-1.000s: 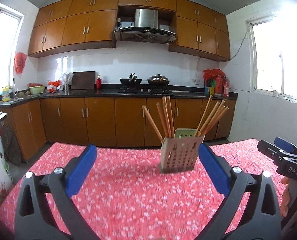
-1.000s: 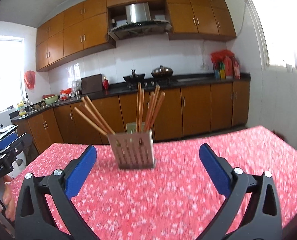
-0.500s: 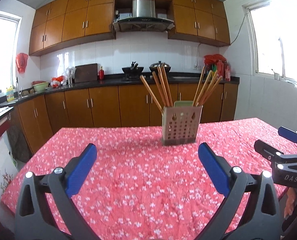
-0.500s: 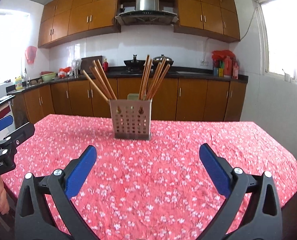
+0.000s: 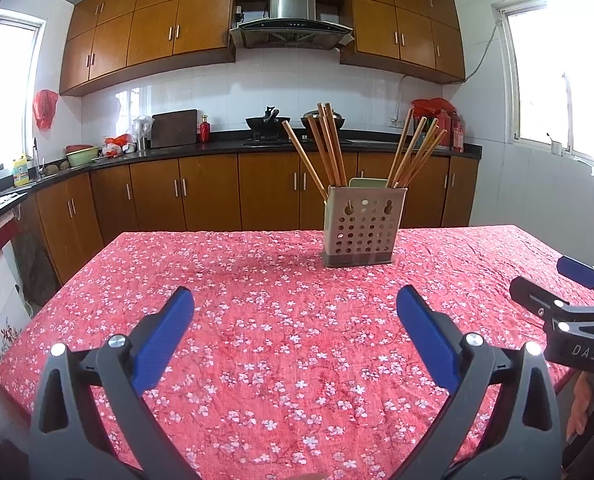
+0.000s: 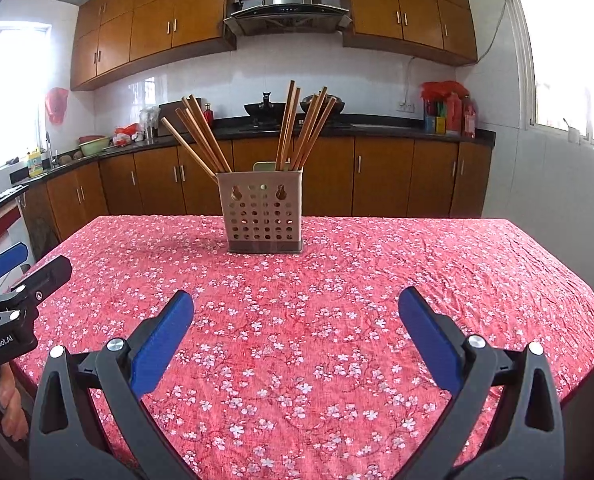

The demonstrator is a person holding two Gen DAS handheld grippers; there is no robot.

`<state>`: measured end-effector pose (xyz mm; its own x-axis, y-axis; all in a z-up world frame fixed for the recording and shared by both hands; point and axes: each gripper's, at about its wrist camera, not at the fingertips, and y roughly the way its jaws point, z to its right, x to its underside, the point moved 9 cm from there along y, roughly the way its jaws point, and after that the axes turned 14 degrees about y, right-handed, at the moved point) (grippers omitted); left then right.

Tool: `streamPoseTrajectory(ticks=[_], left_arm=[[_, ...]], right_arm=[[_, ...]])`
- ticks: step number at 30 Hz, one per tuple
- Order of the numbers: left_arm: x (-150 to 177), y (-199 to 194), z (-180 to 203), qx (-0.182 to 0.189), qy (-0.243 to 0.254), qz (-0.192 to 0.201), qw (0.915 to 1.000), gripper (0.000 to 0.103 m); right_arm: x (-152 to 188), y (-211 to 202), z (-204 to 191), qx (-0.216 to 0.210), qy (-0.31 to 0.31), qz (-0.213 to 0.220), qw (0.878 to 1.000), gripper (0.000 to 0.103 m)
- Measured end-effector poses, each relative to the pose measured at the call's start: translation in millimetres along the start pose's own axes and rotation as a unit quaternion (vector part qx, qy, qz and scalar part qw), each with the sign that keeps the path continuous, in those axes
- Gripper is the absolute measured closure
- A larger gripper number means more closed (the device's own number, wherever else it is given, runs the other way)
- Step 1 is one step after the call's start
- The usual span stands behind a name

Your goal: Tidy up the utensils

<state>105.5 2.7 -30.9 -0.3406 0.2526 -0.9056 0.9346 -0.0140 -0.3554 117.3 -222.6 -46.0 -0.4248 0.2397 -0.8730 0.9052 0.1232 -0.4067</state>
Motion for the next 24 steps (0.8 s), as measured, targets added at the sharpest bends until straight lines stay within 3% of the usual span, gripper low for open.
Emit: streamPoseTrajectory(ticks=[24], left_arm=[[-0.7, 4.1, 0.8, 0.006, 0.000, -0.004, 1.0000, 0.004]], right_arm=[[-2.1, 0.5, 3.4, 0.002, 0.011, -0.001, 1.000, 0.002]])
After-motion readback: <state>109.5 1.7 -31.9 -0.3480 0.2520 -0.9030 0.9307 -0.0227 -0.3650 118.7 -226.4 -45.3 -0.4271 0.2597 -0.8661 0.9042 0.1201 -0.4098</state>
